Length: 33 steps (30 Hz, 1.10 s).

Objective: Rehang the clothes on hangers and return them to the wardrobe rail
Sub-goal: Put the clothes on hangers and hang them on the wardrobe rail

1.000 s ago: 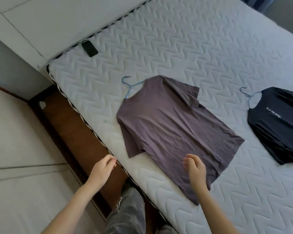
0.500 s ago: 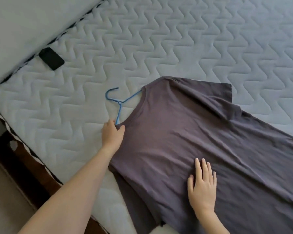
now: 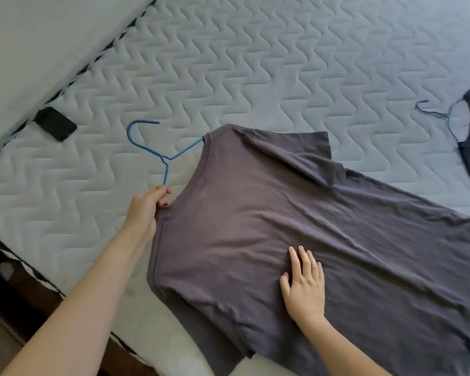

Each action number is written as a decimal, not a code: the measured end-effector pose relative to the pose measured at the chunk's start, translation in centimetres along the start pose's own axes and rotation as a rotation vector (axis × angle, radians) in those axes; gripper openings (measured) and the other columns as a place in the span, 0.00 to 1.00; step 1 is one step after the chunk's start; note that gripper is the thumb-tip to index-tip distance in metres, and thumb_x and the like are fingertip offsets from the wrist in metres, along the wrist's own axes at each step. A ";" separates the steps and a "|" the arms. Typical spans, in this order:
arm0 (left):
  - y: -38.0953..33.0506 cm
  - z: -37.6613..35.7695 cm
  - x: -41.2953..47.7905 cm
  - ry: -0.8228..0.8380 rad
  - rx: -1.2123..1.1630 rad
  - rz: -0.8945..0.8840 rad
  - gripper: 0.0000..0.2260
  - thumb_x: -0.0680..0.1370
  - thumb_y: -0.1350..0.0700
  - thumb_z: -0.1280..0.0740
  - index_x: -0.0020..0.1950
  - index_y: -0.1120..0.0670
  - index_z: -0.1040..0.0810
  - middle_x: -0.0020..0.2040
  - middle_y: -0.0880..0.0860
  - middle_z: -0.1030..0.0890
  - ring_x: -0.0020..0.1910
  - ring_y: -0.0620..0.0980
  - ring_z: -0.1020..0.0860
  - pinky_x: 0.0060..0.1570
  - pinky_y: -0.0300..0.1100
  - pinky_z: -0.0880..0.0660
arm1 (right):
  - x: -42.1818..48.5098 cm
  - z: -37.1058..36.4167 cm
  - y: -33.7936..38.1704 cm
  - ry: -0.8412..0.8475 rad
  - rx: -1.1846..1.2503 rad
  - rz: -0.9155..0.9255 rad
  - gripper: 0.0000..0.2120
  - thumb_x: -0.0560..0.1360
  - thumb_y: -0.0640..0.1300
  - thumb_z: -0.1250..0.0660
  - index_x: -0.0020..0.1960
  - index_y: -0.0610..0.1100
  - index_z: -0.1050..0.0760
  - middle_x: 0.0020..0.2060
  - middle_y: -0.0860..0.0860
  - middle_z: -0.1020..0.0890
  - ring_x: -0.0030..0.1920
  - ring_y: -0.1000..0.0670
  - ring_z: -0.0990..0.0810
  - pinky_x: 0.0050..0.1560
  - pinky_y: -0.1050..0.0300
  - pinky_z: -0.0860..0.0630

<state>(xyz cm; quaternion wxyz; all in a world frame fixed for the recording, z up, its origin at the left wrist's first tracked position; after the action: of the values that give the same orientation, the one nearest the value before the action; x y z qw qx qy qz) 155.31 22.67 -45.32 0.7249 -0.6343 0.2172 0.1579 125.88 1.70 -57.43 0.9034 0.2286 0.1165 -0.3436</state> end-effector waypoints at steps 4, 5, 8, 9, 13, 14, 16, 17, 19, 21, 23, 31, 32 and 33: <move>-7.2 -3.4 -12.5 0.039 0.103 -0.175 0.12 0.78 0.63 0.42 0.34 0.55 0.33 0.22 0.44 0.38 0.22 0.40 0.40 0.22 0.32 0.43 | -1.4 7.5 1.0 0.154 0.672 -0.118 0.25 0.78 0.44 0.40 0.74 0.50 0.37 0.69 0.47 0.27 0.65 0.46 0.26 0.64 0.54 0.30; -8.7 -4.3 -16.3 0.057 0.133 -0.221 0.12 0.78 0.62 0.42 0.34 0.55 0.34 0.23 0.45 0.39 0.22 0.41 0.41 0.22 0.33 0.43 | -2.5 10.3 1.0 0.120 0.833 -0.160 0.22 0.79 0.42 0.39 0.72 0.50 0.34 0.65 0.45 0.25 0.60 0.46 0.24 0.59 0.55 0.28; -11.5 -6.3 -27.8 0.158 0.154 -0.299 0.10 0.79 0.61 0.42 0.37 0.60 0.34 0.26 0.48 0.39 0.25 0.44 0.41 0.24 0.36 0.43 | -7.7 19.2 -0.6 -0.030 1.160 -0.197 0.08 0.80 0.40 0.39 0.56 0.51 0.25 0.53 0.43 0.19 0.54 0.44 0.21 0.56 0.49 0.25; -12.1 -6.9 -31.5 0.198 0.138 -0.313 0.11 0.79 0.61 0.42 0.37 0.62 0.35 0.27 0.49 0.39 0.26 0.45 0.41 0.26 0.37 0.42 | -10.1 22.1 -1.6 -0.061 1.254 -0.198 0.08 0.81 0.39 0.40 0.53 0.49 0.24 0.50 0.42 0.19 0.53 0.44 0.20 0.56 0.47 0.24; -12.0 -9.0 -45.9 0.326 0.113 -0.330 0.11 0.82 0.61 0.43 0.40 0.61 0.31 0.28 0.52 0.39 0.28 0.47 0.40 0.29 0.39 0.41 | -22.1 31.3 -8.1 -0.146 1.344 -0.160 0.09 0.81 0.36 0.42 0.53 0.39 0.22 0.44 0.40 0.17 0.45 0.48 0.16 0.44 0.60 0.19; -11.5 -9.4 -49.2 0.342 0.108 -0.328 0.11 0.82 0.61 0.44 0.40 0.59 0.31 0.28 0.51 0.38 0.28 0.46 0.40 0.29 0.39 0.41 | -25.3 32.7 -10.2 -0.174 1.348 -0.162 0.10 0.81 0.35 0.42 0.54 0.37 0.23 0.43 0.40 0.17 0.42 0.50 0.16 0.41 0.62 0.19; -9.8 -10.0 -55.3 0.370 0.130 -0.335 0.12 0.82 0.61 0.44 0.39 0.57 0.32 0.29 0.50 0.36 0.28 0.46 0.39 0.30 0.39 0.40 | -32.1 34.5 -14.9 -0.219 1.380 -0.205 0.10 0.80 0.35 0.42 0.54 0.34 0.22 0.43 0.39 0.17 0.42 0.49 0.16 0.41 0.62 0.19; -8.9 -10.4 -58.1 0.382 0.147 -0.351 0.12 0.83 0.60 0.43 0.39 0.56 0.32 0.29 0.49 0.35 0.29 0.46 0.38 0.31 0.39 0.40 | -35.3 35.0 -17.4 -0.240 1.411 -0.235 0.11 0.80 0.34 0.43 0.53 0.34 0.22 0.42 0.37 0.17 0.41 0.47 0.16 0.41 0.61 0.19; -7.1 -11.0 -62.9 0.392 0.190 -0.393 0.12 0.83 0.58 0.42 0.40 0.58 0.32 0.30 0.50 0.34 0.30 0.48 0.35 0.32 0.38 0.37 | -41.8 35.3 -22.2 -0.256 1.468 -0.304 0.11 0.80 0.33 0.44 0.51 0.33 0.23 0.40 0.36 0.18 0.38 0.47 0.16 0.39 0.61 0.18; -5.4 -11.9 -66.9 0.432 0.212 -0.410 0.13 0.83 0.58 0.43 0.42 0.62 0.33 0.29 0.49 0.35 0.29 0.47 0.35 0.31 0.36 0.37 | -47.7 34.6 -26.7 -0.289 1.535 -0.418 0.12 0.82 0.35 0.46 0.51 0.33 0.24 0.39 0.38 0.17 0.34 0.50 0.15 0.36 0.61 0.18; -3.6 -13.1 -69.8 0.494 0.248 -0.423 0.13 0.83 0.58 0.43 0.40 0.61 0.34 0.27 0.48 0.36 0.26 0.45 0.38 0.28 0.36 0.39 | -52.5 33.9 -30.6 -0.346 1.609 -0.533 0.13 0.82 0.37 0.47 0.50 0.34 0.24 0.40 0.38 0.19 0.32 0.50 0.15 0.33 0.62 0.18; 1.4 -20.7 -75.2 0.801 0.619 -0.598 0.12 0.80 0.58 0.37 0.36 0.56 0.27 0.27 0.54 0.32 0.28 0.46 0.34 0.29 0.48 0.39 | -66.1 30.9 -38.4 -0.744 1.645 -0.849 0.12 0.82 0.38 0.43 0.52 0.34 0.22 0.42 0.38 0.18 0.40 0.43 0.17 0.44 0.54 0.19; 2.1 -22.0 -75.8 0.852 0.654 -0.610 0.12 0.80 0.60 0.36 0.36 0.56 0.27 0.28 0.55 0.32 0.27 0.44 0.34 0.29 0.46 0.39 | -67.3 30.5 -38.9 -0.787 1.646 -0.880 0.12 0.82 0.38 0.43 0.51 0.34 0.22 0.43 0.37 0.17 0.42 0.42 0.17 0.46 0.51 0.20; 2.9 -23.2 -76.3 0.908 0.682 -0.615 0.13 0.80 0.62 0.36 0.35 0.57 0.28 0.29 0.54 0.33 0.27 0.42 0.35 0.28 0.43 0.40 | -68.4 30.2 -39.3 -0.825 1.640 -0.912 0.12 0.82 0.38 0.43 0.50 0.34 0.22 0.44 0.36 0.17 0.43 0.40 0.18 0.47 0.49 0.21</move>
<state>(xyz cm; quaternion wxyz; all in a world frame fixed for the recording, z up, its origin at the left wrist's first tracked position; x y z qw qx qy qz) 85.85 3.74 -10.80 0.7340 -0.4052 0.3485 -0.4190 50.61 -0.33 -19.20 0.2220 0.5738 -0.3983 -0.6802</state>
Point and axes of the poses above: each hand's wrist, its own x-axis towards the middle knuckle, its own z-axis out of the back of the hand, y = z × x, the point moved 4 cm from there along x, towards the middle knuckle
